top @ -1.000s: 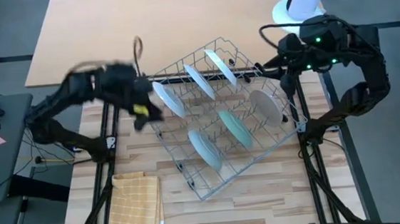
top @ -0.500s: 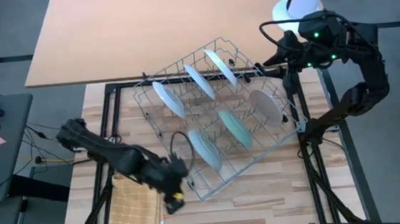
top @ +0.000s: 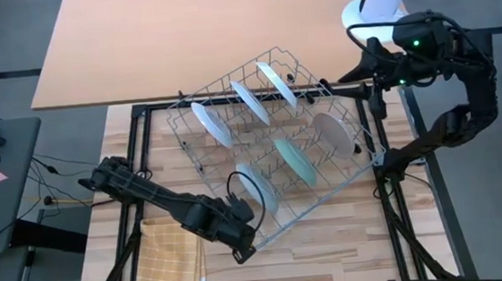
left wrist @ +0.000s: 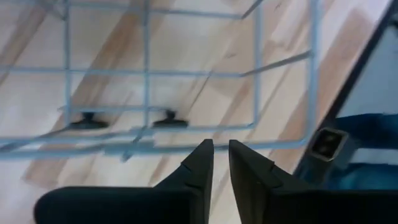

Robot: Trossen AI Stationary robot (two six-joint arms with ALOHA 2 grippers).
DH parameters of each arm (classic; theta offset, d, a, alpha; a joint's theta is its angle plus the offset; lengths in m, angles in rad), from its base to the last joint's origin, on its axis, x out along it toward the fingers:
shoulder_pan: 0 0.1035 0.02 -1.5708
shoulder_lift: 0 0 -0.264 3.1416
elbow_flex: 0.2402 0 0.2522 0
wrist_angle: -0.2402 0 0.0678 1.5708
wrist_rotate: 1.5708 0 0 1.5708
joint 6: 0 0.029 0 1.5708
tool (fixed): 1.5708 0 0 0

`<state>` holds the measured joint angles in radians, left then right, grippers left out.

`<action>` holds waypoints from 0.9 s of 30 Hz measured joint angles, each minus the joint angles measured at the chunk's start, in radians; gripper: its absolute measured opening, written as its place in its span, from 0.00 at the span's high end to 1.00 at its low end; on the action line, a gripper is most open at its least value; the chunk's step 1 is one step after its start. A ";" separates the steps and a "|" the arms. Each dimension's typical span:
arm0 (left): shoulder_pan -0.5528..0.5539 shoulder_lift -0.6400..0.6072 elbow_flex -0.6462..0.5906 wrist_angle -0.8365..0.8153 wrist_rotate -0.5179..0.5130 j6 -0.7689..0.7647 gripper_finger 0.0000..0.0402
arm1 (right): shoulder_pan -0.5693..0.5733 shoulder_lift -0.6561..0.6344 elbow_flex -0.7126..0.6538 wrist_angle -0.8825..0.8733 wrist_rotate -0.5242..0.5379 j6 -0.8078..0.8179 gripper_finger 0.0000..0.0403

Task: Sort dishes
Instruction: Adjust the dish rack

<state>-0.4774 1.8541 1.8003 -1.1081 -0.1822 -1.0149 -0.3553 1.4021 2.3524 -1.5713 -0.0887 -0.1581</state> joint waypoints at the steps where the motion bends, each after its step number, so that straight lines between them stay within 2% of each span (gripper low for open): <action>1: 0.002 -0.002 -0.007 -0.013 0.000 0.000 0.90 | 0.000 -0.004 0.000 0.000 0.000 0.000 0.60; 6: 0.015 -0.004 -0.015 -0.158 -0.012 0.041 0.94 | 0.000 -0.033 0.000 0.000 0.000 0.023 0.60; 8: 0.029 -0.003 -0.018 -0.224 -0.047 0.069 0.95 | 0.000 -0.046 0.000 0.000 0.000 0.027 0.60; 12: 0.071 -0.002 -0.017 -0.288 -0.080 0.131 0.96 | 0.000 -0.069 0.001 0.000 0.000 0.043 0.60; 16: 0.128 -0.007 -0.044 -0.315 -0.051 0.227 0.96 | 0.000 -0.087 0.001 0.000 0.005 0.063 0.60; 22: 0.193 -0.014 -0.090 -0.431 -0.083 0.221 0.96 | 0.001 -0.101 0.001 0.001 -0.005 0.101 0.60; 27: 0.229 -0.034 -0.090 -0.457 -0.076 0.210 0.96 | 0.002 -0.106 0.001 0.001 -0.040 0.100 0.60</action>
<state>-0.2486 1.8198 1.7100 -1.5646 -0.2585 -0.8054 -0.3538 1.2964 2.3531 -1.5707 -0.1292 -0.0578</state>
